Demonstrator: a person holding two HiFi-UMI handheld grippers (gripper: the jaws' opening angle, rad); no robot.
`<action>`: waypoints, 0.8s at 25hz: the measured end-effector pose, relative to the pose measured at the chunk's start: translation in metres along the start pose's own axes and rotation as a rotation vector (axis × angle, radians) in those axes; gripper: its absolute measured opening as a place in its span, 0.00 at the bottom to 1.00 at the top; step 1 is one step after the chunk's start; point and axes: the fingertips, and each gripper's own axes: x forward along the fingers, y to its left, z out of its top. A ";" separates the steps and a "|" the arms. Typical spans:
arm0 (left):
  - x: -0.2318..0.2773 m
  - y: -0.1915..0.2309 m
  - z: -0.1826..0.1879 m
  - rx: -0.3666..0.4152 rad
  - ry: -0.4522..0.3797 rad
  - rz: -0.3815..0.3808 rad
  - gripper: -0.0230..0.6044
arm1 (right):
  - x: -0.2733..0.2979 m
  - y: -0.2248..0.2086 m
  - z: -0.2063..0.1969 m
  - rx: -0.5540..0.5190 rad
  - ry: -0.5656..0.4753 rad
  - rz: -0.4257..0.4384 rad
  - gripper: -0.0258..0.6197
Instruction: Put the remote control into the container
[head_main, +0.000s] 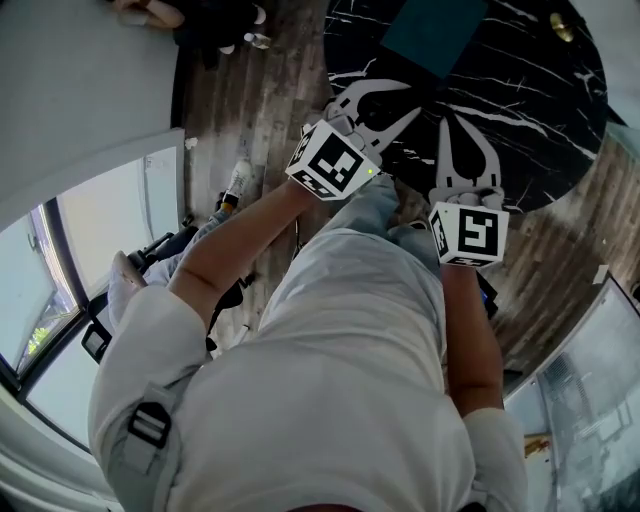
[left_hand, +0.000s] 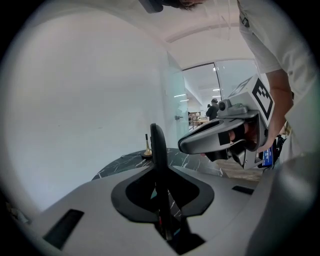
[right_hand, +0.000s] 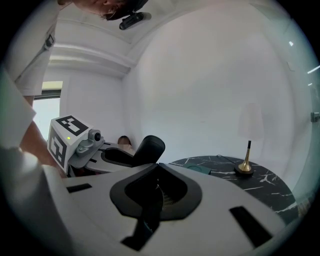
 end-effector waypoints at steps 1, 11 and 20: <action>0.002 0.001 -0.004 0.004 0.008 -0.002 0.16 | 0.002 -0.001 -0.003 -0.001 0.007 -0.001 0.06; 0.028 0.006 -0.050 0.056 0.097 -0.026 0.16 | 0.025 -0.011 -0.043 0.005 0.079 -0.001 0.06; 0.048 0.011 -0.088 0.077 0.169 -0.060 0.16 | 0.040 -0.012 -0.073 0.011 0.135 0.008 0.06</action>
